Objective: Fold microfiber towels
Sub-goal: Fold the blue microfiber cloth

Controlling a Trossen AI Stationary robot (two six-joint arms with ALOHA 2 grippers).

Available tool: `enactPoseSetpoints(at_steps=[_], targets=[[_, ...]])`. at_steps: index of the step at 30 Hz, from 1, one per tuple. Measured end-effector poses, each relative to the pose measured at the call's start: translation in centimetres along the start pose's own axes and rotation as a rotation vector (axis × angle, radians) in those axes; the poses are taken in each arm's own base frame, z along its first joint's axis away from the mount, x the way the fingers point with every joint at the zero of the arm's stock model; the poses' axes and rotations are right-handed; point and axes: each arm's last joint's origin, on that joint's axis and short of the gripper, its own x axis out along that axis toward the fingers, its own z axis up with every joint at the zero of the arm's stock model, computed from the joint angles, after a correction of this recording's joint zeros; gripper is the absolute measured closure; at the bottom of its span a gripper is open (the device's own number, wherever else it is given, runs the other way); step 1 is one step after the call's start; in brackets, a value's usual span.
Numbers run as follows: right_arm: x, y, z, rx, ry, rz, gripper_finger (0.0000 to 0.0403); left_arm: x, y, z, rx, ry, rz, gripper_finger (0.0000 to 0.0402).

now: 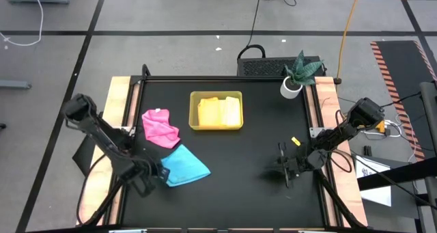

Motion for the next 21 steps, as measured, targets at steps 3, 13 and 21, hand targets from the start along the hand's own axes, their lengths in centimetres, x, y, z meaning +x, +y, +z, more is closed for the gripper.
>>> enactPoseSetpoints(at_steps=[3,13,21], targets=[[0.0,0.0,0.0,0.025,0.001,0.000,0.0399,0.6,0.9,0.3,-0.037,0.006,-0.070,0.0284],[0.0,0.0,-0.1,0.025,0.006,0.001,0.0399,1.9,0.6,-0.4,-0.062,0.109,-0.288,0.0284],[0.0,0.0,-0.1,0.025,0.006,0.001,0.0399,-0.9,-3.0,0.1,0.021,0.024,-0.426,0.0373]])
